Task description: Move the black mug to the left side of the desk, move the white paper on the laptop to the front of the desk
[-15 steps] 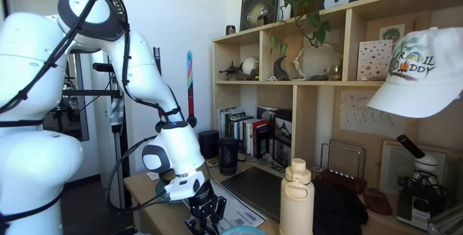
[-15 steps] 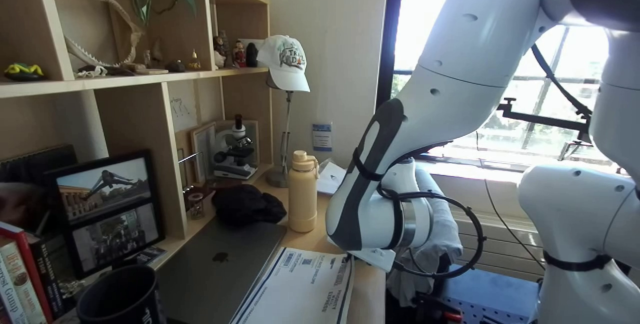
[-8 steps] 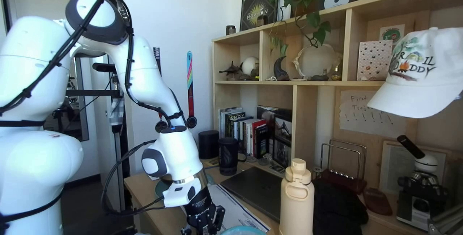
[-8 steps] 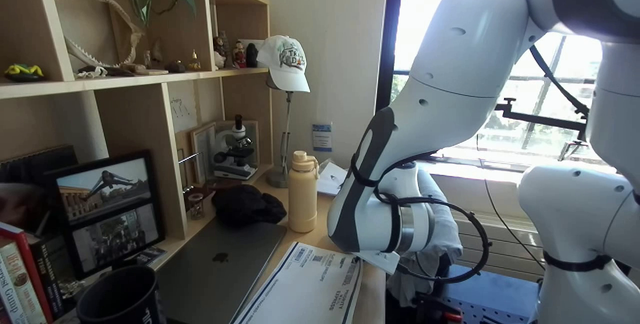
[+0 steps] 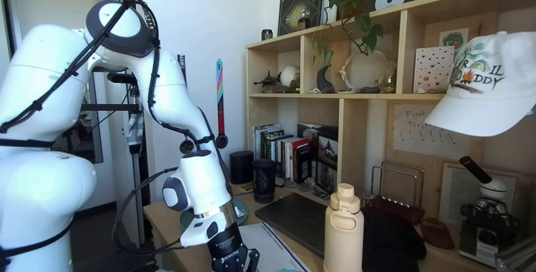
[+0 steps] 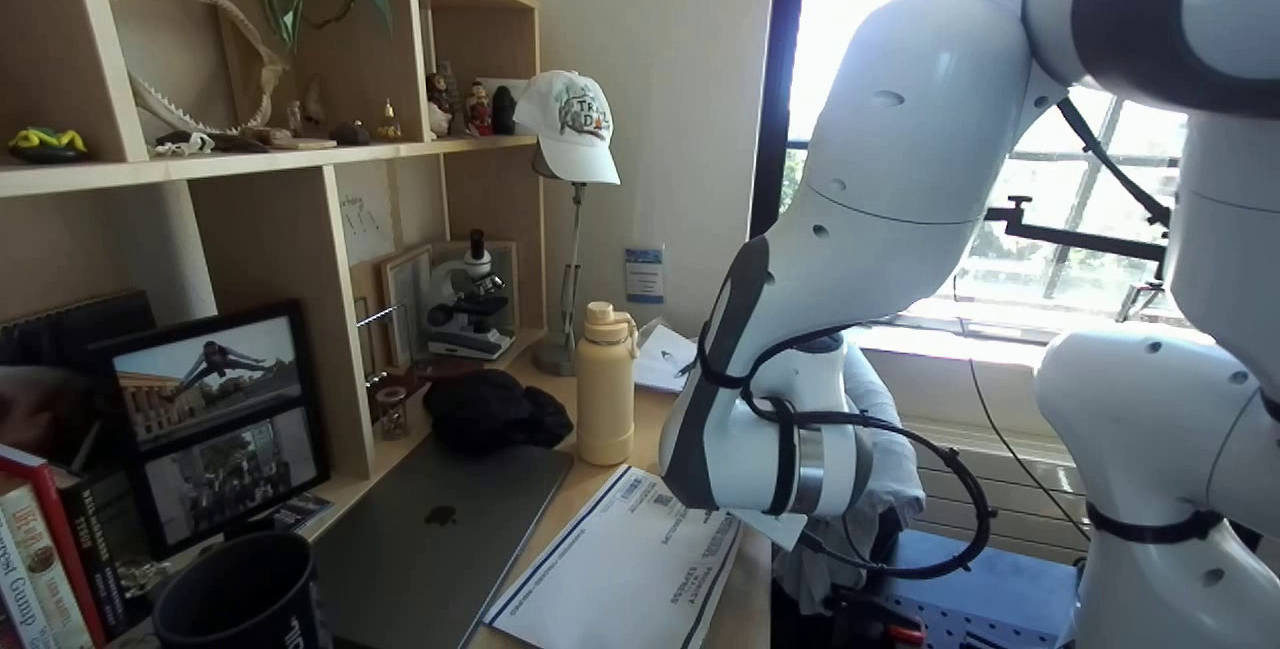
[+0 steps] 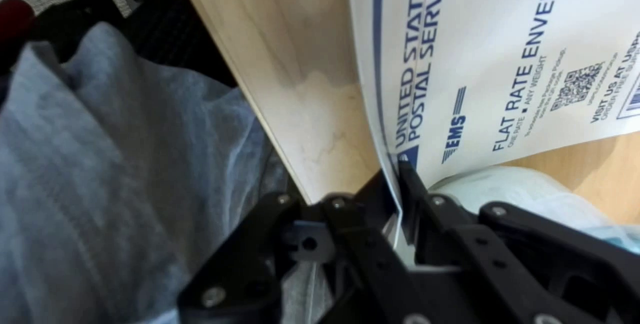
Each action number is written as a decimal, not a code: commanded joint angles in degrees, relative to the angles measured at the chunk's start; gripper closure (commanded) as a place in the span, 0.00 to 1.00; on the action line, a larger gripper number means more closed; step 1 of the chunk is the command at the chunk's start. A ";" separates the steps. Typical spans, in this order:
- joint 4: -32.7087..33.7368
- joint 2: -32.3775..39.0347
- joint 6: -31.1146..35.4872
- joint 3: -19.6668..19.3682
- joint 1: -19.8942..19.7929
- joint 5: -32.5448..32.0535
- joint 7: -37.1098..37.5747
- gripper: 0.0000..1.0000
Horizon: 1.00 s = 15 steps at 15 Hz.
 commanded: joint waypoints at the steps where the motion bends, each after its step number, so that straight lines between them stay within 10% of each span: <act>1: 0.00 1.07 2.99 -0.61 0.76 3.23 -1.08 0.97; 3: 0.00 1.42 3.27 -0.54 0.65 3.70 -1.37 0.97; 4: 0.00 1.40 3.51 -0.47 0.70 3.73 -1.40 0.69; 15: -0.86 -4.81 0.40 -2.35 1.17 -1.84 -7.74 0.00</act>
